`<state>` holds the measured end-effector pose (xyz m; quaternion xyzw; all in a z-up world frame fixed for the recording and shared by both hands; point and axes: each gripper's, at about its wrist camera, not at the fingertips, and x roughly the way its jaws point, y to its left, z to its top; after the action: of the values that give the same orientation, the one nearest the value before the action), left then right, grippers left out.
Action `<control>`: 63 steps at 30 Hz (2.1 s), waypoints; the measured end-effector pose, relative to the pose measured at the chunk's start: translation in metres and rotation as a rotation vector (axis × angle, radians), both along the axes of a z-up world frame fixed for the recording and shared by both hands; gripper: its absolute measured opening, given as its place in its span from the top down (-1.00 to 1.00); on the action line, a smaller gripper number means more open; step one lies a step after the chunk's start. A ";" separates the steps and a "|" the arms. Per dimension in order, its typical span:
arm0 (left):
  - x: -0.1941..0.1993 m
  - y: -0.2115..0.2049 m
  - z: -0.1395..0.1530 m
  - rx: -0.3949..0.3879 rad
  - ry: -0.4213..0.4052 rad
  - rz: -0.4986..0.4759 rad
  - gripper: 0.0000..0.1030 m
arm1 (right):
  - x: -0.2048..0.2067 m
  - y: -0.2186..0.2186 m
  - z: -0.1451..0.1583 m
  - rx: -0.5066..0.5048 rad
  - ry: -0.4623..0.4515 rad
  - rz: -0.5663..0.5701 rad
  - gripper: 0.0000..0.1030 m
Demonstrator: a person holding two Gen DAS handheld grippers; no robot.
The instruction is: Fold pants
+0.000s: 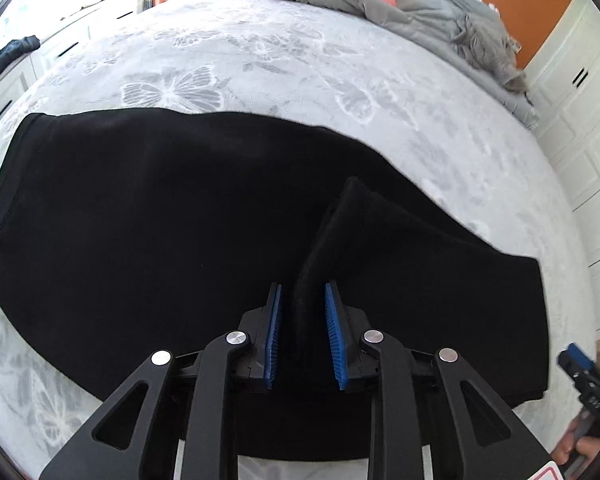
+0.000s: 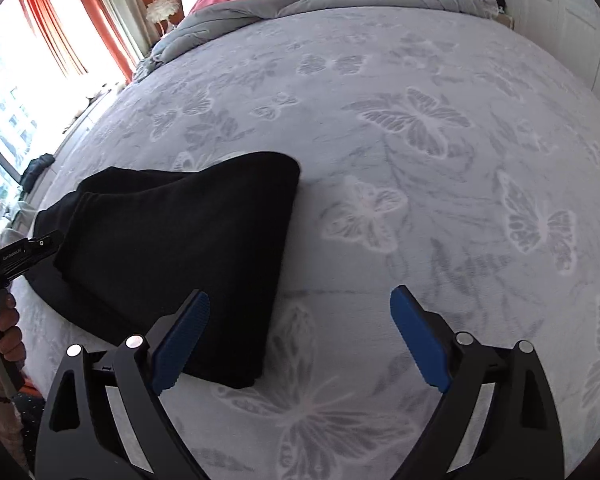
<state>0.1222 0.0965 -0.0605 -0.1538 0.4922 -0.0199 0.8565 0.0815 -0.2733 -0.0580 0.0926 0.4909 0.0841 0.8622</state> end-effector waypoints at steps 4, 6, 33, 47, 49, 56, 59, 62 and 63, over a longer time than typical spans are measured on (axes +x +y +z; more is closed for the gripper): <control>-0.021 0.004 0.023 0.102 -0.111 0.021 -0.28 | 0.011 0.022 -0.026 0.023 0.103 0.053 -0.74; -0.025 0.004 0.025 0.117 -0.117 0.014 -0.29 | 0.014 0.027 -0.041 0.046 0.130 0.033 -0.73; -0.040 0.015 0.018 0.195 -0.069 -0.029 -0.34 | -0.005 -0.025 -0.002 0.076 0.037 -0.099 0.61; -0.037 -0.001 -0.002 0.282 -0.011 -0.051 -0.43 | -0.026 0.054 0.085 -0.317 -0.382 -0.185 -0.36; -0.037 -0.002 -0.002 0.275 -0.005 -0.057 -0.43 | -0.031 0.061 0.095 -0.345 -0.457 -0.190 -0.36; -0.040 0.006 0.000 0.271 -0.007 -0.047 -0.49 | -0.014 0.161 0.038 -0.191 -0.240 0.255 -0.36; -0.042 0.010 0.002 0.266 -0.001 -0.041 -0.49 | -0.020 0.210 0.022 -0.264 -0.247 0.387 -0.37; -0.046 0.014 0.005 0.267 -0.007 -0.044 -0.49 | -0.019 0.242 0.001 -0.330 -0.231 0.454 -0.37; -0.047 0.016 0.005 0.269 -0.009 -0.046 -0.50 | -0.016 0.250 -0.008 -0.349 -0.215 0.464 -0.35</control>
<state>0.0748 0.1128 -0.0552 -0.0262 0.4900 0.0258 0.8709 0.0659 -0.0236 -0.0660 -0.1810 0.4118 0.2026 0.8699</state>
